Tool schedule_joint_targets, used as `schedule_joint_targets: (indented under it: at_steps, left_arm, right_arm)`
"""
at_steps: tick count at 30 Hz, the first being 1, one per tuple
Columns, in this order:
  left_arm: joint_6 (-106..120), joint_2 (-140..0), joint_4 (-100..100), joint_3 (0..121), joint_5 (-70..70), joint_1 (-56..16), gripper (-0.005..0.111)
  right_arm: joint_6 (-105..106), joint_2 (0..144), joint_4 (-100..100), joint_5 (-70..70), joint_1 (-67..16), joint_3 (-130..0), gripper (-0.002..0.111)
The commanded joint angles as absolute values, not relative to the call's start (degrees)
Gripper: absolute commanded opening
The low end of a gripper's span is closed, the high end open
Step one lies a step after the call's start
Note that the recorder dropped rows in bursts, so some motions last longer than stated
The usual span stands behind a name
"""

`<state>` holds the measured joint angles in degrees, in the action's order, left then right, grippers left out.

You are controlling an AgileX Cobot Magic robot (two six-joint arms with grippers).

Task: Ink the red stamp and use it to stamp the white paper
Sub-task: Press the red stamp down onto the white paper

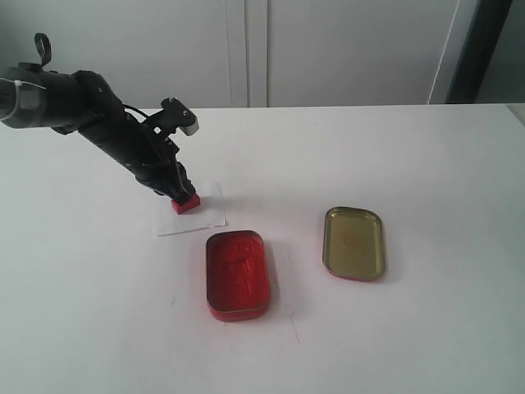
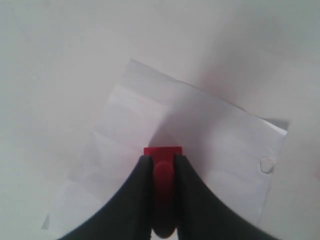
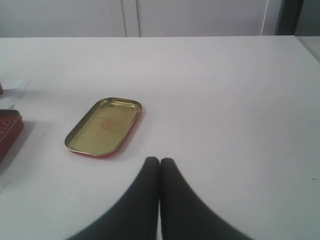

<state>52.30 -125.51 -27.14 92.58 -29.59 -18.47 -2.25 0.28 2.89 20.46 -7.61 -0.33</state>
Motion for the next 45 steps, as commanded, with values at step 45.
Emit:
schedule_joint_targets:
  at_steps: [45]
  left_arm:
    - [52.7, -129.3, -22.0, 90.0, -35.0, -18.4, 0.000]
  right_arm:
    - [-2.2, 0.0, 3.0, 19.7, -7.3, 0.0, 0.000]
